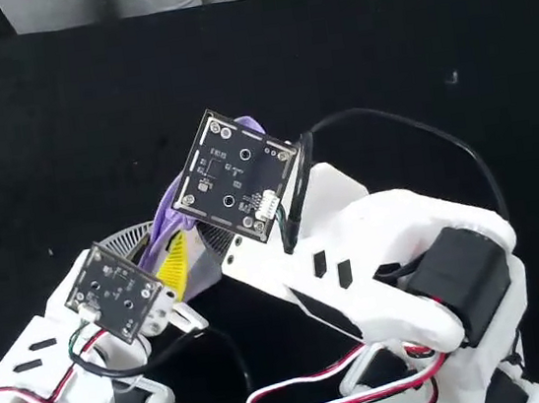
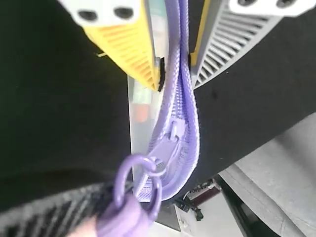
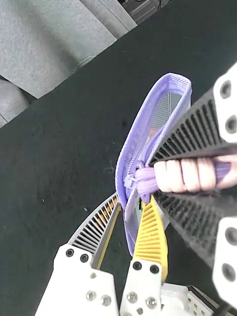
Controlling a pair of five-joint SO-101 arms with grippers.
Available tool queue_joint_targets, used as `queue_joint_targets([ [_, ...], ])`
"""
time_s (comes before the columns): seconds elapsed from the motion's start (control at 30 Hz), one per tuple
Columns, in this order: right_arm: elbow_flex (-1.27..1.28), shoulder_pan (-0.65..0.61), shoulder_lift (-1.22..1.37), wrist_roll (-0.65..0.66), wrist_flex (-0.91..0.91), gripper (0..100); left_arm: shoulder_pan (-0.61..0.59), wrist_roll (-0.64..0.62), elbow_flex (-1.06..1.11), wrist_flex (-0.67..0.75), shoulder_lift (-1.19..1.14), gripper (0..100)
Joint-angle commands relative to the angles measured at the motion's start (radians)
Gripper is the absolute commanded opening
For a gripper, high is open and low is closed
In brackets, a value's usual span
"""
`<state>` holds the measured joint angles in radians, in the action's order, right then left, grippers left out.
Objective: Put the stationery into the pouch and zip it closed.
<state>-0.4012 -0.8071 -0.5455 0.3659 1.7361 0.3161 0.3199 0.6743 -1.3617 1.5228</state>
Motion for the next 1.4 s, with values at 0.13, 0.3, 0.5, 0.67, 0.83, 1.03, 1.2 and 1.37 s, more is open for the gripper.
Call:
queue_joint_targets([
  [0.13,-0.004,0.084,-0.013,0.006,0.005,1.1,0.004,-0.104,-0.031,-0.008,0.005,9],
  [0.3,0.021,0.239,-0.013,0.006,-0.051,1.1,0.004,-0.153,-0.028,-0.064,0.005,9],
  [0.5,0.145,0.298,-0.012,0.006,-0.178,1.1,0.004,-0.184,-0.022,-0.078,0.006,4],
  [0.67,0.170,0.315,-0.013,0.006,-0.201,1.1,0.002,-0.186,-0.022,-0.080,0.006,3],
  [0.83,0.171,0.319,-0.013,0.018,-0.204,1.1,0.002,-0.186,-0.010,-0.103,0.103,3],
  [1.03,0.173,0.316,-0.013,0.060,-0.180,1.1,0.002,-0.186,0.067,-0.089,0.318,3],
  [1.2,0.133,0.311,-0.015,0.063,-0.127,1.1,-0.001,-0.186,0.071,-0.078,0.232,23],
  [1.37,0.117,0.311,-0.018,0.063,-0.110,1.1,0.001,-0.180,0.054,-0.018,0.207,35],
])
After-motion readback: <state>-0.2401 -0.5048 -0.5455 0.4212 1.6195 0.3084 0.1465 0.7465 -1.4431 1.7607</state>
